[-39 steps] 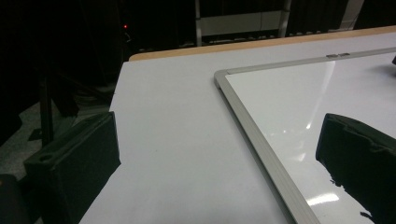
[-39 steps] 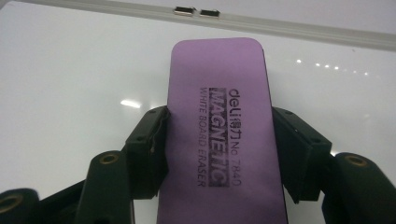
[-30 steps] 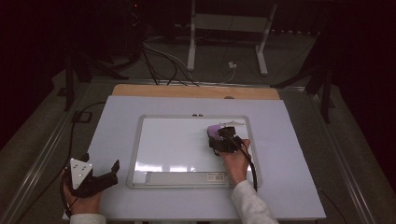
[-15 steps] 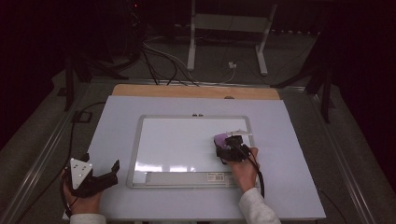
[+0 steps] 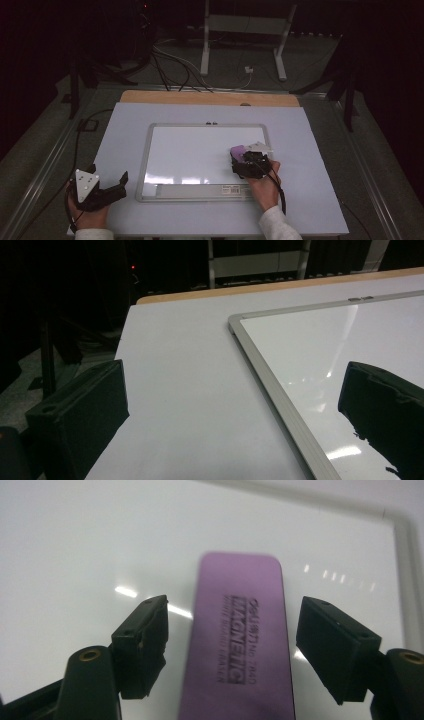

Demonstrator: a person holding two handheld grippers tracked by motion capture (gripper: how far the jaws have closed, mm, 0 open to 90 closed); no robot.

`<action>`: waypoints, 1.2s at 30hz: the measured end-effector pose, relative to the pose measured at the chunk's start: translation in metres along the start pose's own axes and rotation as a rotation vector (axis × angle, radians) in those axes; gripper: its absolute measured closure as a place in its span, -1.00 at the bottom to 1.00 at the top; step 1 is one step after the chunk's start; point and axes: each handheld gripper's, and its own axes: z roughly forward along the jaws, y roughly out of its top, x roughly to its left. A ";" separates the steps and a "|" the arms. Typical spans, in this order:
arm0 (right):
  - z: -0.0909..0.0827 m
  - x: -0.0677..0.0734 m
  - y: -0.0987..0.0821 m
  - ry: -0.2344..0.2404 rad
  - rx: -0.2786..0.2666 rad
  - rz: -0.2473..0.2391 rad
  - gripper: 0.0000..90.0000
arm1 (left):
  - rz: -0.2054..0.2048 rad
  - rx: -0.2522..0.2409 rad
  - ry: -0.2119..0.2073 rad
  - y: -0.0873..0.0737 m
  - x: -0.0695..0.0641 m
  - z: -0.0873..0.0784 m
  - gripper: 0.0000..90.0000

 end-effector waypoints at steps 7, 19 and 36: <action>0.003 0.009 -0.008 -0.012 0.029 -0.102 -0.29 | -0.004 -0.005 0.001 0.000 -0.001 0.000 -0.99; 0.006 -0.011 -0.003 -0.077 0.078 -0.045 0.03 | 0.000 -0.002 0.001 0.000 -0.001 0.000 -0.99; -0.007 -0.021 0.001 -0.082 0.016 0.075 0.41 | -0.004 -0.004 0.003 0.000 -0.001 0.000 -0.99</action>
